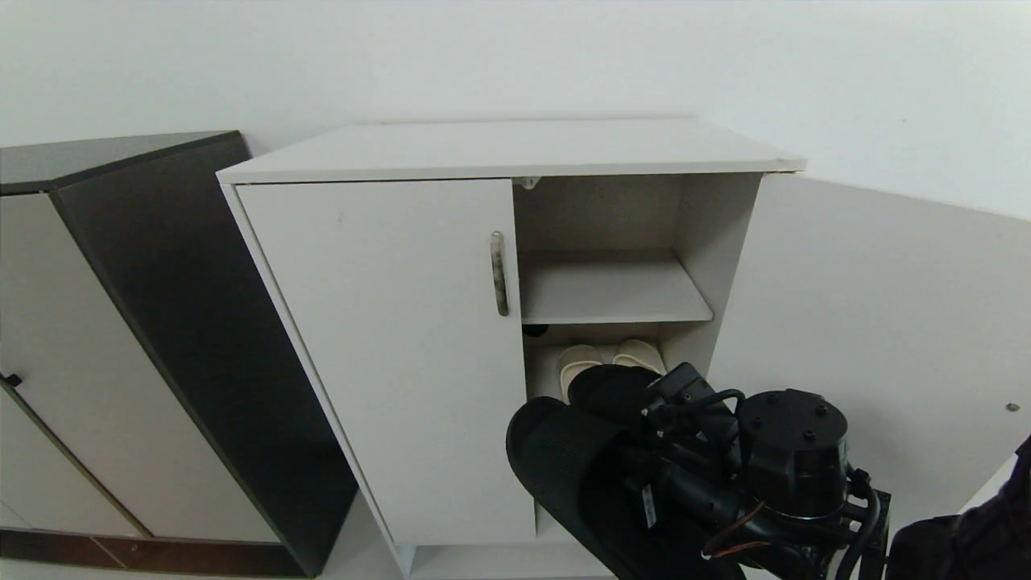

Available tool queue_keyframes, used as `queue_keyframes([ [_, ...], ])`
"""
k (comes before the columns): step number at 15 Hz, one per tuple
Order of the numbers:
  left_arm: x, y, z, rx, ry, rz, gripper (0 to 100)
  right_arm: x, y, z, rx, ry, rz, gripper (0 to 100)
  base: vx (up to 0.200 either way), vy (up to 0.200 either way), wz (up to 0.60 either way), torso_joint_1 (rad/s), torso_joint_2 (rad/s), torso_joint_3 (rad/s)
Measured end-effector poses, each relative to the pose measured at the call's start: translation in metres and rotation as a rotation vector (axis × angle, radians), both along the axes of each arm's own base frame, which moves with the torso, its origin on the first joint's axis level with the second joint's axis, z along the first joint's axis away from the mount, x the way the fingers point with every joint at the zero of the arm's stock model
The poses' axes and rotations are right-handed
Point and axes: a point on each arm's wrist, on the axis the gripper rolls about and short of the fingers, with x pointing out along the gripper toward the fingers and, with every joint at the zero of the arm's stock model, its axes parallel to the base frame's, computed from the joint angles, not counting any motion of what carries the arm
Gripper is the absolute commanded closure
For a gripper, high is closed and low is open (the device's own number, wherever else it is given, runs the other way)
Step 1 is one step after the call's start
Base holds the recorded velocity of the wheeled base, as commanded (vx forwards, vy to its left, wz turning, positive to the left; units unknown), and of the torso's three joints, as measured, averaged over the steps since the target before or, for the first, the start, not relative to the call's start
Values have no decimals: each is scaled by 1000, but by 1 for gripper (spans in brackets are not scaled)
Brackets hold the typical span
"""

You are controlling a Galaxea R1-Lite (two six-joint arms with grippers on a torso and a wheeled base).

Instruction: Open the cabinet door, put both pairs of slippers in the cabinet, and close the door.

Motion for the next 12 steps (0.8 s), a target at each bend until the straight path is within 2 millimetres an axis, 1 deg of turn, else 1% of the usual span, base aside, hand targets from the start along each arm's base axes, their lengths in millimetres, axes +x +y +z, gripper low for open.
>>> queue_keyframes([
  [2, 0, 0, 0, 0, 0, 0, 100, 2, 0, -1, 5, -5, -6, 100, 0, 0, 0, -27, 395, 371],
  [4, 0, 0, 0, 0, 1, 1, 100, 5, 0, -1, 15, -14, -11, 100, 0, 0, 0, -2, 161, 151],
  [9, 0, 0, 0, -1, 0, 1, 100, 13, -3, -7, -6, -11, -34, 100, 0, 0, 0, 0, 13, 9],
  [10, 0, 0, 0, -1, 0, 2, 100, 18, -5, -9, -33, -31, -47, 100, 0, 0, 0, 0, 0, 0],
  [12, 0, 0, 0, 0, 0, 3, 100, 27, -3, -11, -46, -55, -95, 100, 0, 0, 0, 0, 0, 0],
])
